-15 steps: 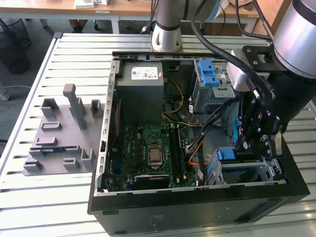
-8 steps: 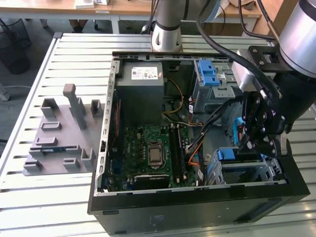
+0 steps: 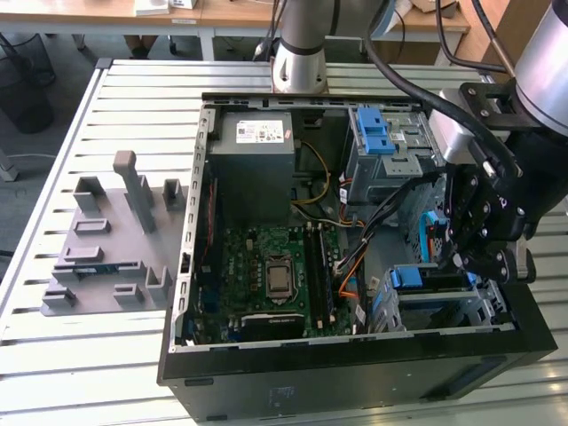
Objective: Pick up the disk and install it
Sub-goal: 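Insert the first disk wire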
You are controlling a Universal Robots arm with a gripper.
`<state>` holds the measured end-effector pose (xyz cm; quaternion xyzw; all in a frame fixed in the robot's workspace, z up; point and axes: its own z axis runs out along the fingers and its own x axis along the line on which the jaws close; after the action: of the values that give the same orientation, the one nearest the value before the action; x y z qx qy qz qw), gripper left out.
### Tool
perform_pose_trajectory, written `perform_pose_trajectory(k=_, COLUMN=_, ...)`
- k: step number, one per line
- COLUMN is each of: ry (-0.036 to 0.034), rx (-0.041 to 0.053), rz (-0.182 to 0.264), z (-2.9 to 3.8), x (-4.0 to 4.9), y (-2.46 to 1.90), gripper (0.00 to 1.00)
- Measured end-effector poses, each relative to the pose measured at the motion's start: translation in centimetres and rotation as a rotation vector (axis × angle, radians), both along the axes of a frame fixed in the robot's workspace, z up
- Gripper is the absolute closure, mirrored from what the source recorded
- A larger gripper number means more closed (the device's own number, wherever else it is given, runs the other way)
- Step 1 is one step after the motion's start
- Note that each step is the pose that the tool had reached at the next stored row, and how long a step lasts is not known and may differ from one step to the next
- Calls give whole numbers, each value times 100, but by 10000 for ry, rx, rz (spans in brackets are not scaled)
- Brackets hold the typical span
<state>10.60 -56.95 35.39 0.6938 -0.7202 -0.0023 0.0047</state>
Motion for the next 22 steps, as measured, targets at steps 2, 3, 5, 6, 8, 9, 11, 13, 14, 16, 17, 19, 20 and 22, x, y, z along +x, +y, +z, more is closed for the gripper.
perform_pose_trajectory(k=2, ry=0, rx=0, rz=0, z=0, x=25, y=0, gripper=89)
perform_pose_trajectory(k=3, ry=0, rx=0, rz=-1, z=0, x=40, y=1, gripper=89)
perform_pose_trajectory(k=5, ry=0, rx=-1, rz=-1, z=0, x=58, y=2, gripper=89)
perform_pose_trajectory(k=6, ry=0, rx=-1, rz=0, z=0, x=62, y=3, gripper=89)
perform_pose_trajectory(k=8, ry=0, rx=0, rz=-2, z=1, x=65, y=3, gripper=89)
perform_pose_trajectory(k=9, ry=0, rx=-1, rz=-1, z=4, x=68, y=6, gripper=89)
perform_pose_trajectory(k=11, ry=-7, rx=0, rz=-1, z=13, x=74, y=18, gripper=89)
perform_pose_trajectory(k=13, ry=-18, rx=-1, rz=-1, z=20, x=77, y=30, gripper=89)
perform_pose_trajectory(k=14, ry=-24, rx=-1, rz=-1, z=23, x=80, y=37, gripper=89)
perform_pose_trajectory(k=16, ry=-35, rx=1, rz=-1, z=26, x=82, y=54, gripper=89)
perform_pose_trajectory(k=17, ry=-42, rx=1, rz=-1, z=27, x=83, y=63, gripper=89)
perform_pose_trajectory(k=19, ry=-52, rx=-1, rz=-1, z=32, x=85, y=80, gripper=89)
perform_pose_trajectory(k=20, ry=-59, rx=0, rz=0, z=34, x=86, y=88, gripper=89)
perform_pose_trajectory(k=22, ry=-94, rx=0, rz=0, z=39, x=90, y=102, gripper=89)
